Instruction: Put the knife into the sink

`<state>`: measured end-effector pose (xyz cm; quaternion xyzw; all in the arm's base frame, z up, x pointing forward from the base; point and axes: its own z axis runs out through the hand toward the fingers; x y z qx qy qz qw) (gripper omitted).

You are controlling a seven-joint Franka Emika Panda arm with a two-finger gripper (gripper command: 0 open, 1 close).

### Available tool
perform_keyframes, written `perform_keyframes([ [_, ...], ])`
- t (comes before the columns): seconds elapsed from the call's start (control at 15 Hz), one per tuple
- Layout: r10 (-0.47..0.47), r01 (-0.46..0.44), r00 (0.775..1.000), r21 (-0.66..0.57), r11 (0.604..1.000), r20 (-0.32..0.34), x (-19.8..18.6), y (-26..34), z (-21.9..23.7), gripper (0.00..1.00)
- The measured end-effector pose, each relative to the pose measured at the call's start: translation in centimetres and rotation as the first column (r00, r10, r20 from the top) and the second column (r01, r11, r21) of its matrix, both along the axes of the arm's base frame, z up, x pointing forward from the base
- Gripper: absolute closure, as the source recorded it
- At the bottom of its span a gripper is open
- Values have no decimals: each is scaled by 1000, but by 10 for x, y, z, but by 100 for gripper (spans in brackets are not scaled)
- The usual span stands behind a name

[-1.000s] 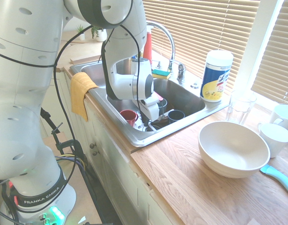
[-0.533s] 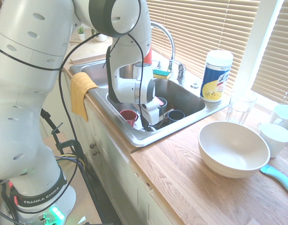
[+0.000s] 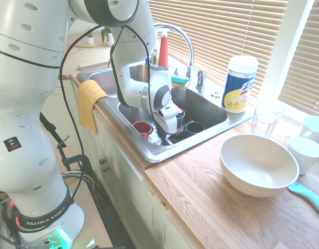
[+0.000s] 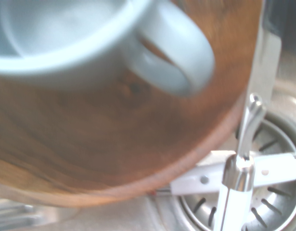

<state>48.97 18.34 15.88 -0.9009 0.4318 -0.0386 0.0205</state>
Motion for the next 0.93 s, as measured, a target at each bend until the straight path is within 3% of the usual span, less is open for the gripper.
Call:
perform_keyframes([
  [0.53, 9, -9, 999, -25, 1000, 32, -5, -5, 20, 0],
  [0.93, 89, -85, 991, -46, 995, 96, -16, -7, 119, 0],
])
